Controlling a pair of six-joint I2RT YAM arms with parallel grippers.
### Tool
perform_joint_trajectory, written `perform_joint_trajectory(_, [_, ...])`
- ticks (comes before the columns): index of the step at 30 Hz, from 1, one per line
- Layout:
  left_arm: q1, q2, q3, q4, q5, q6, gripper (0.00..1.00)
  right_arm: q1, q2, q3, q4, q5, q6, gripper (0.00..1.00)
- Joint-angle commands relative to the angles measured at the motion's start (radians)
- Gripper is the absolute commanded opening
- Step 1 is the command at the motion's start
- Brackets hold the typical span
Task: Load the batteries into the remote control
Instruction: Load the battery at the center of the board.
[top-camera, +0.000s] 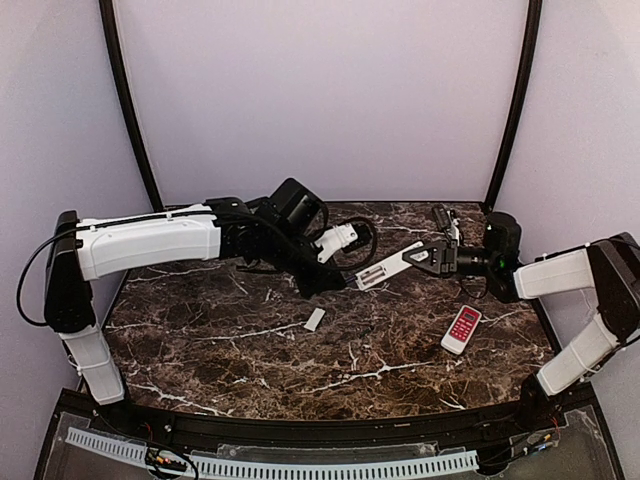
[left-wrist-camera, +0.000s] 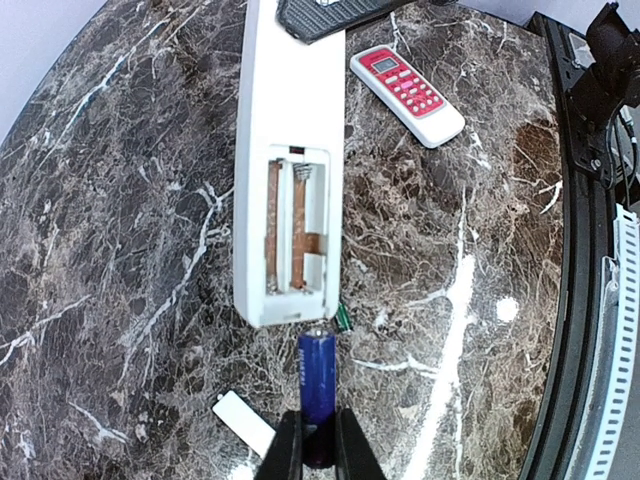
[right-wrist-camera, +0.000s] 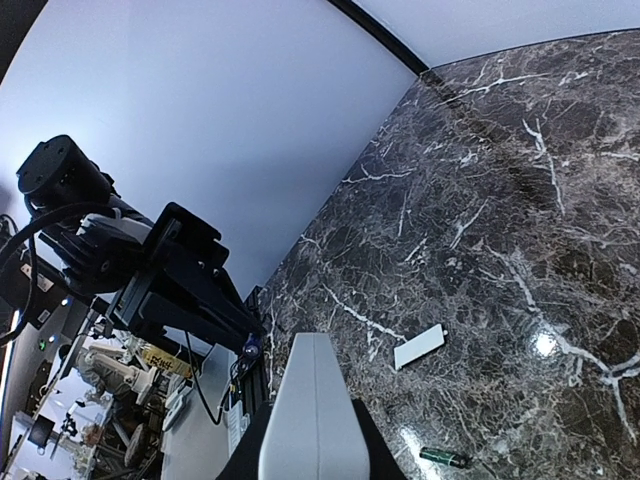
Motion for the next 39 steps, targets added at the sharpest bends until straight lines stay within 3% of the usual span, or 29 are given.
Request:
perform_joint_trajectory(1, [-0.006,0.032,0.045,-0.073,0.005,-0.025,0.00,0.048,0.031,-0.010,0.146,0.035,0.039,0.00])
perform_joint_trajectory(11, [-0.005,0.069,0.069,-0.107,-0.044,-0.019,0.00,0.129,0.112,0.000,0.197,0.122,0.101,0.00])
perform_joint_trajectory(30, [-0.013,0.125,0.118,-0.163,-0.095,-0.004,0.00,0.175,0.144,0.010,0.183,0.181,0.118,0.00])
perform_joint_trajectory(39, [-0.020,0.152,0.141,-0.176,-0.103,-0.001,0.01,0.188,0.177,-0.005,0.289,0.169,0.168,0.00])
